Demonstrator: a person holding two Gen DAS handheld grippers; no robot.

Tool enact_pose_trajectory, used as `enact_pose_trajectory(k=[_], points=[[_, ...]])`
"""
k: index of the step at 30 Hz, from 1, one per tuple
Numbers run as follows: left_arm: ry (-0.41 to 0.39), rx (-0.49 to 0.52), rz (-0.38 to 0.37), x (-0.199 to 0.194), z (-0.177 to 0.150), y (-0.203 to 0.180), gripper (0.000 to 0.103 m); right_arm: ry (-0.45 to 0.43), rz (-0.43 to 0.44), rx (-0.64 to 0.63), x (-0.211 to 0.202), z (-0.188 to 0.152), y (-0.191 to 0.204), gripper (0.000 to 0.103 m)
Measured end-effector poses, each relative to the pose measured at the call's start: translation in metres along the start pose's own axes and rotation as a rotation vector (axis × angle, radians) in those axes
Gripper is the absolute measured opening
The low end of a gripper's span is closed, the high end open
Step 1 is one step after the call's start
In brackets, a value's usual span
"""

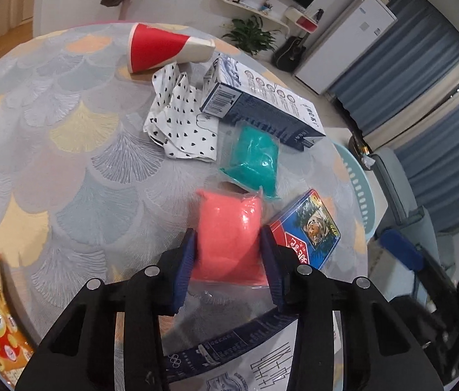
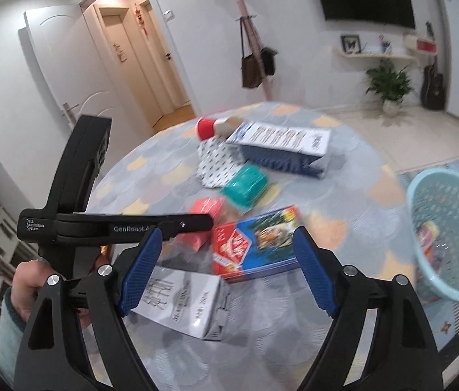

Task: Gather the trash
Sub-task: 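Grasp the pink packet with the left tool while the right tool grasps the white milk carton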

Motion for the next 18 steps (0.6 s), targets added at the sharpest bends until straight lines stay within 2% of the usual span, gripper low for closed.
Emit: enact_pose_trajectory(k=[7,10,14,18], points=[[-0.085,-0.003,0.020,-0.037,-0.001,0.011,0.038,0.115,0.070,-0.042,0.032,-0.018,0.027,0.062],[-0.115,-0.012,0.035,-0.054,-0.003,0.019,0.038,0.171,0.091,-0.051,0.040,-0.028,0.034,0.062],[-0.149,-0.036,0.040,-0.074,-0.008,0.032,0.038,0.235,0.157,-0.072,0.032,-0.047,0.045,0.062],[-0.182,-0.049,0.039,-0.092,-0.009,0.042,0.038,0.280,0.195,-0.193,0.013,-0.073,0.067,0.063]])
Point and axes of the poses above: each gripper's, at about its wrist camera, not at the fingertips, and x roughly the way its jaws point, y to its left, z to its top, the point moved 10 cm from there along x, roughly the way its jaws point, and after that the axes turned 1 degree about -x, right-handed, at the moved point
